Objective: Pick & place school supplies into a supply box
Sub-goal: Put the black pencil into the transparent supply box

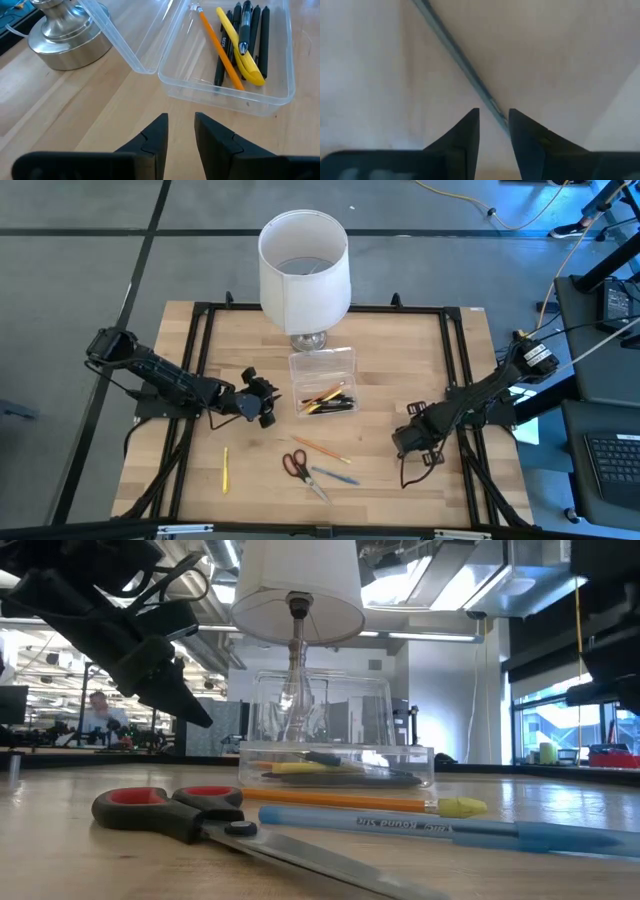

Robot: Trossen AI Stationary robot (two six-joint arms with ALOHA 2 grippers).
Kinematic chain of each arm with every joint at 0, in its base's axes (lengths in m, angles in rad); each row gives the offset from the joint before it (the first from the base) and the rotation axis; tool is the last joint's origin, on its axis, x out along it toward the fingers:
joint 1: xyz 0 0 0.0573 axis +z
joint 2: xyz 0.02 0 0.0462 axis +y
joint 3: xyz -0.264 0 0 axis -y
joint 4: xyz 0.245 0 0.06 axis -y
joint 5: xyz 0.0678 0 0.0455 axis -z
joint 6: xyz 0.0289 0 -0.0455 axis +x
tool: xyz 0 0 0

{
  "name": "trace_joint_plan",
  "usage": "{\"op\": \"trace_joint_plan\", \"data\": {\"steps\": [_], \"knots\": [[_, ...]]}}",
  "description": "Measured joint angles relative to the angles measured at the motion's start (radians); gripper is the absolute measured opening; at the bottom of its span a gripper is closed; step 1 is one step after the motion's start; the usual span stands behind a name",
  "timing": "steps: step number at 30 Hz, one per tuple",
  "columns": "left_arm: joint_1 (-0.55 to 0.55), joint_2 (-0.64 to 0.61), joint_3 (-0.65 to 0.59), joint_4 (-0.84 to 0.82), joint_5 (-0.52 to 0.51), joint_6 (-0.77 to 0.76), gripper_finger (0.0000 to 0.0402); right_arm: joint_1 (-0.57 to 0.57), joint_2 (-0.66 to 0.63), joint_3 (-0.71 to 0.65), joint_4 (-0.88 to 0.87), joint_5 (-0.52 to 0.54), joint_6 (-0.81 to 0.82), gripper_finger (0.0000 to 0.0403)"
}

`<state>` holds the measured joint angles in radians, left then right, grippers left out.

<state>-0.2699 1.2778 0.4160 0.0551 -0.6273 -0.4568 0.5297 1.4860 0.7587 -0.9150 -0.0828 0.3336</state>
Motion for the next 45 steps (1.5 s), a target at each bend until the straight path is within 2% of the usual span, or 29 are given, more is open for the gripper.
{"op": "trace_joint_plan", "data": {"steps": [20,24,30,39,45], "knots": [[0.000,0.000,0.000,-0.003,0.000,0.000,0.0086,0.000,-0.006,-0.124,0.063,0.029,-0.002,0.0106],[0.000,0.000,0.000,-0.006,0.000,0.000,0.0086,0.000,-0.005,-0.120,0.069,0.027,0.000,0.0080],[0.000,0.000,0.000,-0.006,0.000,0.000,0.0086,0.000,-0.003,-0.114,0.080,0.025,0.002,0.0018],[0.000,0.000,0.000,-0.006,0.000,0.000,0.0086,0.000,0.001,-0.099,0.079,0.027,0.073,0.0019],[0.000,0.000,0.000,-0.006,0.000,0.000,0.0086,0.000,0.004,-0.040,0.094,0.036,0.056,0.0008]]}}
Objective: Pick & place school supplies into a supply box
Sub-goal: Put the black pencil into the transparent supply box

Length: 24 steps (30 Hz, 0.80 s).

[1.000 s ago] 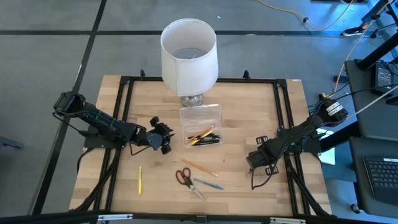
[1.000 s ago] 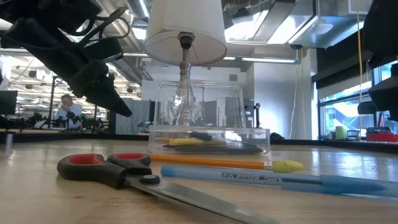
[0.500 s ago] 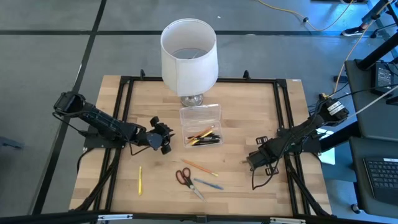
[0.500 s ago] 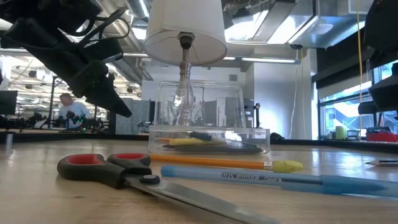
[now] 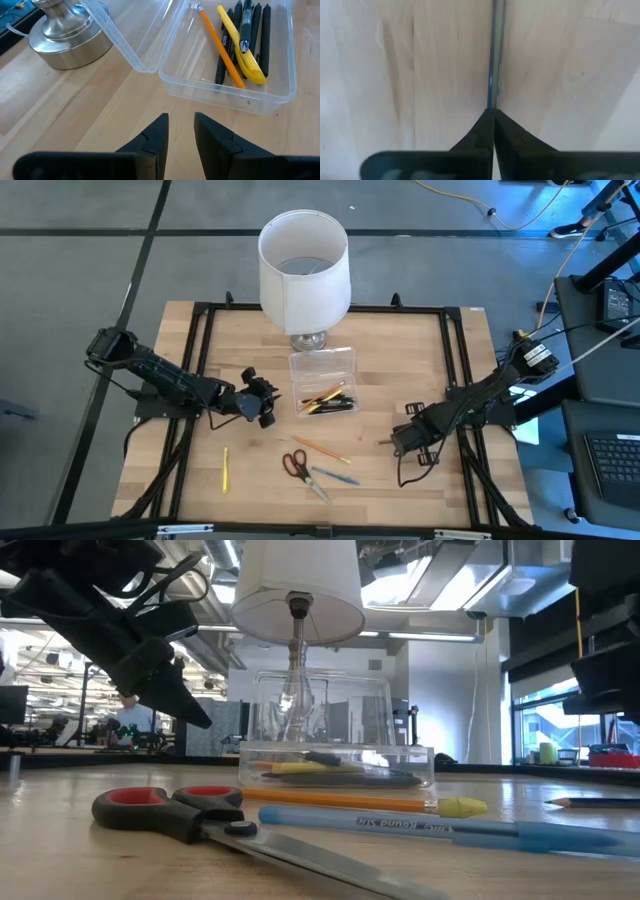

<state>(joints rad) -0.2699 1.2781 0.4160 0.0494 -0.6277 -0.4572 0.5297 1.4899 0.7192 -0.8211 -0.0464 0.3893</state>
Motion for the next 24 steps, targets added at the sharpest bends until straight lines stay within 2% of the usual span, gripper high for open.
{"op": "trace_joint_plan", "data": {"steps": [12,20,24], "knots": [[0.000,0.000,0.000,0.000,0.000,0.000,0.0084,-0.013,-0.001,0.024,0.160,0.093,-0.032,0.0005],[0.000,0.000,0.000,0.000,0.000,0.000,0.0084,-0.015,-0.002,0.024,0.177,0.098,0.025,0.0018],[0.000,0.000,0.000,0.000,0.000,0.000,0.0083,-0.016,-0.003,0.024,0.175,0.055,0.082,0.0020]]}}
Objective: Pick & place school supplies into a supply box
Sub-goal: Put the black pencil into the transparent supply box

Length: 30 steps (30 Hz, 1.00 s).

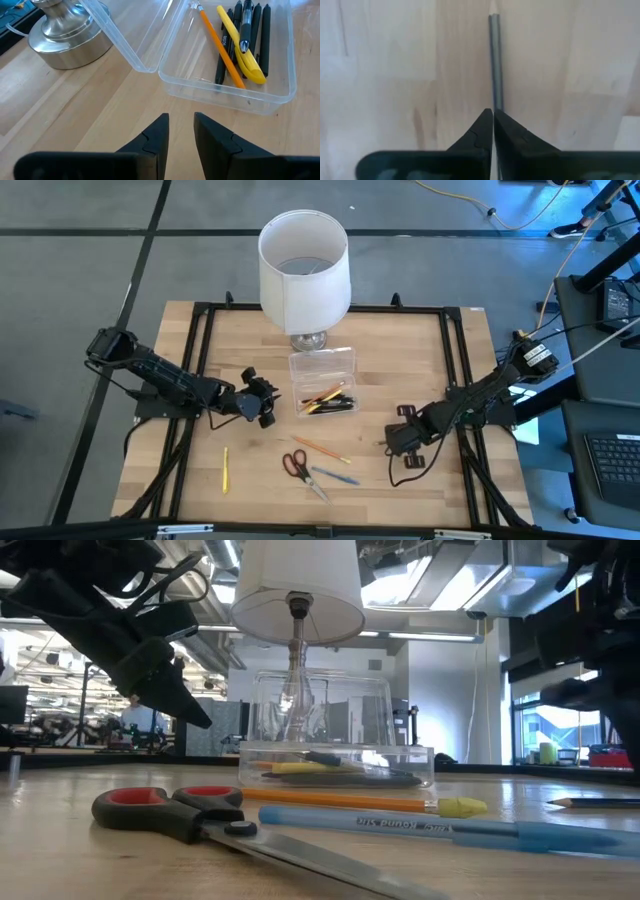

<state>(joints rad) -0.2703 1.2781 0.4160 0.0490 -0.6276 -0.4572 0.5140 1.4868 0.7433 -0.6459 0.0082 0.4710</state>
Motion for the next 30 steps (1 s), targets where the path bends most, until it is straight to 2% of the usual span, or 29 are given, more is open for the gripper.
{"op": "trace_joint_plan", "data": {"steps": [10,16,21,25,30], "knots": [[0.000,0.000,0.000,0.000,0.000,0.000,0.0084,0.000,0.000,0.000,-0.125,-0.079,-0.005,0.0030],[0.000,0.000,0.000,0.000,0.000,0.000,0.0083,0.000,0.000,0.000,-0.164,-0.089,0.010,0.0096],[0.000,0.000,0.000,0.000,0.000,0.000,0.0083,0.009,0.000,0.000,-0.260,-0.086,0.116,0.0149],[0.000,0.000,0.000,0.000,0.001,0.000,0.0080,0.036,-0.002,-0.005,-0.274,-0.081,0.156,0.0168],[0.000,0.000,0.000,0.000,0.000,0.000,0.0079,0.072,-0.002,-0.045,-0.256,-0.081,0.157,0.0172]]}}
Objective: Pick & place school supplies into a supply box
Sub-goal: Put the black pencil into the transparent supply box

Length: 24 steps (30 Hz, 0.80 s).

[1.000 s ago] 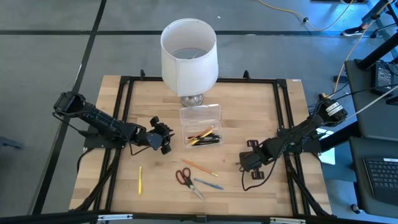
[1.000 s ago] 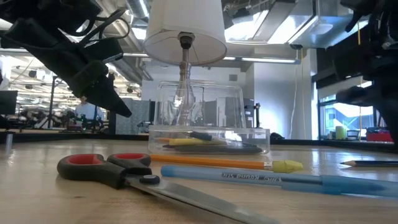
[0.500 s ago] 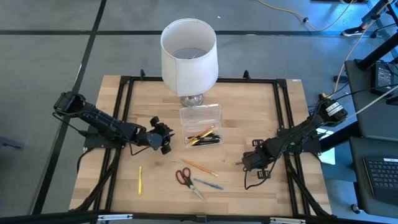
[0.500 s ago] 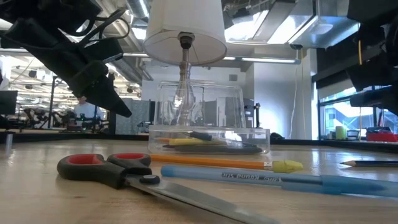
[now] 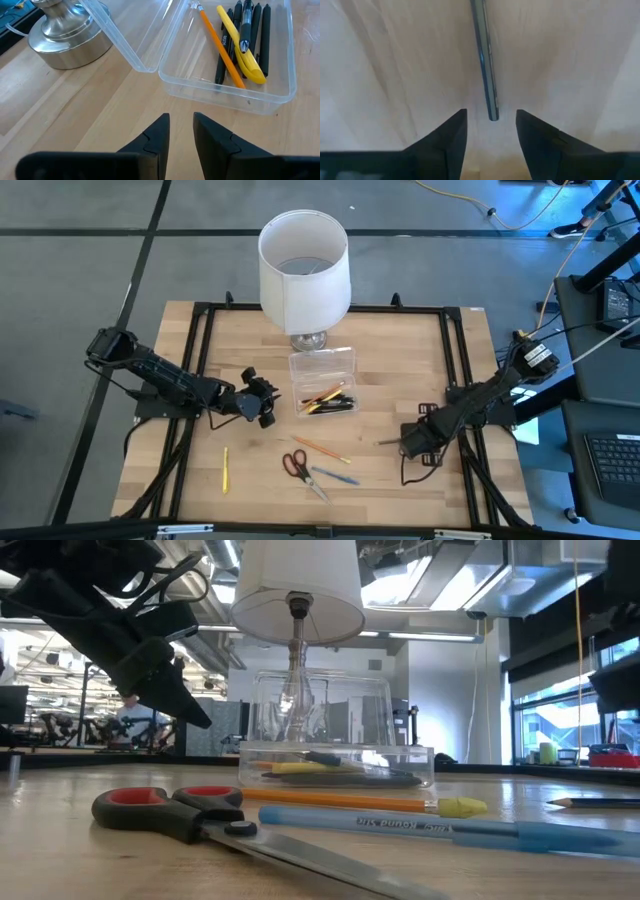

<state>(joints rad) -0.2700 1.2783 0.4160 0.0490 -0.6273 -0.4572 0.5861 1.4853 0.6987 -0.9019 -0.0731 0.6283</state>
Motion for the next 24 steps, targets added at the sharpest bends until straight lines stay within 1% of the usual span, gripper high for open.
{"op": "trace_joint_plan", "data": {"steps": [4,10,13,17,24], "knots": [[0.000,0.000,0.000,0.000,0.000,0.000,0.0079,0.013,0.000,-0.023,0.036,0.000,0.035,0.0169],[0.000,0.000,0.000,0.000,0.000,0.000,0.0077,0.013,-0.002,-0.032,0.048,0.000,0.025,0.0167],[0.000,0.000,0.000,0.000,0.000,0.000,0.0077,0.013,-0.002,-0.033,0.051,0.011,0.023,0.0159],[0.000,0.000,0.000,0.000,0.000,0.000,0.0077,0.014,-0.002,-0.033,0.061,0.017,0.017,0.0130],[0.000,0.000,0.000,0.000,0.000,0.000,0.0076,0.013,-0.002,-0.034,0.076,0.027,0.017,0.0060]]}}
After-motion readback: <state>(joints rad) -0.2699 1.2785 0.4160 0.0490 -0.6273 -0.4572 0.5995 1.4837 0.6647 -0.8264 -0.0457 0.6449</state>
